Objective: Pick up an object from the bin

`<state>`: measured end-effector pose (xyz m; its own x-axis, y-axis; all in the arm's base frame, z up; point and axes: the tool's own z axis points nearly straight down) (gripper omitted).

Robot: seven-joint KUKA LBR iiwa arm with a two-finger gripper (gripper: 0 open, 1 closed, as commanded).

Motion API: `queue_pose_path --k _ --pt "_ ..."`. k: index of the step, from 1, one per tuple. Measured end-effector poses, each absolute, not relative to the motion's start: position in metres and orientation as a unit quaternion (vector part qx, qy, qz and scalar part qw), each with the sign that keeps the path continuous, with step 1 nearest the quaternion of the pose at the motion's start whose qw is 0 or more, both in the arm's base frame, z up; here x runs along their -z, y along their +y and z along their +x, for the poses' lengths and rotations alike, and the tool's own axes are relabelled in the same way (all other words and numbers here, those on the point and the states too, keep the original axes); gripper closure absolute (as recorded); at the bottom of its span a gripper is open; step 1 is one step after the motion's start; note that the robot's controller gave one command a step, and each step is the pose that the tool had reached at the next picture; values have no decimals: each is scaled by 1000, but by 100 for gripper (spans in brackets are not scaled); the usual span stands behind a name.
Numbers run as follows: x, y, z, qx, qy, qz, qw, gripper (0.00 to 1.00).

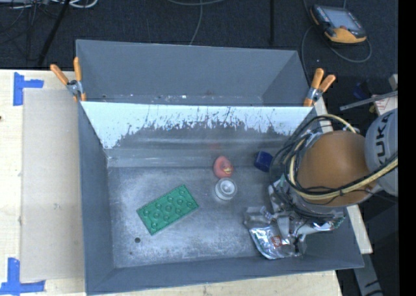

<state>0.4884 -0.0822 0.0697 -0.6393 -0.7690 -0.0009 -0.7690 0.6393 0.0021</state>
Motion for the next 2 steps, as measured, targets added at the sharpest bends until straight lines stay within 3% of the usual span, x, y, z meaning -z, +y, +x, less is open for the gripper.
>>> queue_pose_path --k 1,2 --pt "-70 -82 488 1 -905 426 1 100" --pt "-207 -84 506 -2 -907 421 -4 100"
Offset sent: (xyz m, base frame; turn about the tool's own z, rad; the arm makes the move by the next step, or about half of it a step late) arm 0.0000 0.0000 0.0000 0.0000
